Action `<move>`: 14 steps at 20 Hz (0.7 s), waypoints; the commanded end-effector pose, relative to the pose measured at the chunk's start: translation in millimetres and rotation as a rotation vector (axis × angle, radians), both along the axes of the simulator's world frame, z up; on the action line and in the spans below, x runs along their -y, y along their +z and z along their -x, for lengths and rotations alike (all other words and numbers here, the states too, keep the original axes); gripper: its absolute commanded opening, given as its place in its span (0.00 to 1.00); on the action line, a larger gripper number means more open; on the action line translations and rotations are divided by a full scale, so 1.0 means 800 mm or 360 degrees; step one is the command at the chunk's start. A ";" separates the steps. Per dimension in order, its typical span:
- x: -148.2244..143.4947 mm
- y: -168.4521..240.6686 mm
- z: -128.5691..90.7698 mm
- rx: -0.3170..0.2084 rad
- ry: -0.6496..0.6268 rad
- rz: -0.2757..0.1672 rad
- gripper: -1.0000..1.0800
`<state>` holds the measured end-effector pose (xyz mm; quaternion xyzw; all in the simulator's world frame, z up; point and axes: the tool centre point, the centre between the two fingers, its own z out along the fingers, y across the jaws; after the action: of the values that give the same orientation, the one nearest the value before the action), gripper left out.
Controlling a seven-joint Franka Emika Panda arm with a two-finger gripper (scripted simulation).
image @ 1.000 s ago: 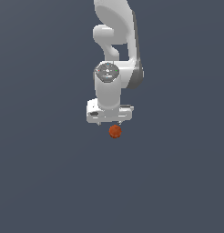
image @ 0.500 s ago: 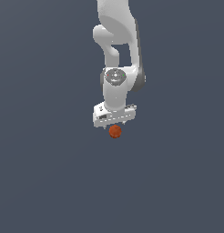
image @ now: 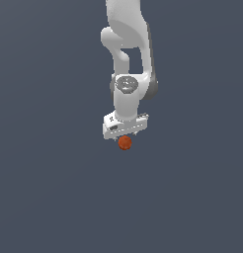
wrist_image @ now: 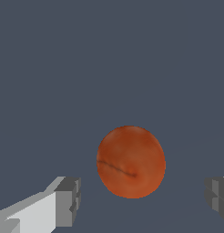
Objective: Pick up the object and move it to a goal position.
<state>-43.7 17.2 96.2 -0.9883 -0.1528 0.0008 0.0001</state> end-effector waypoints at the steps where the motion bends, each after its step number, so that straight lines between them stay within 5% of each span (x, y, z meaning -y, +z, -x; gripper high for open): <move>1: 0.000 -0.005 0.000 0.0000 0.0001 0.0000 0.96; 14: 0.000 -0.061 0.001 0.0002 0.0007 0.0000 0.96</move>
<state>-45.0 17.5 49.1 -0.9879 -0.1550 0.0008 0.0002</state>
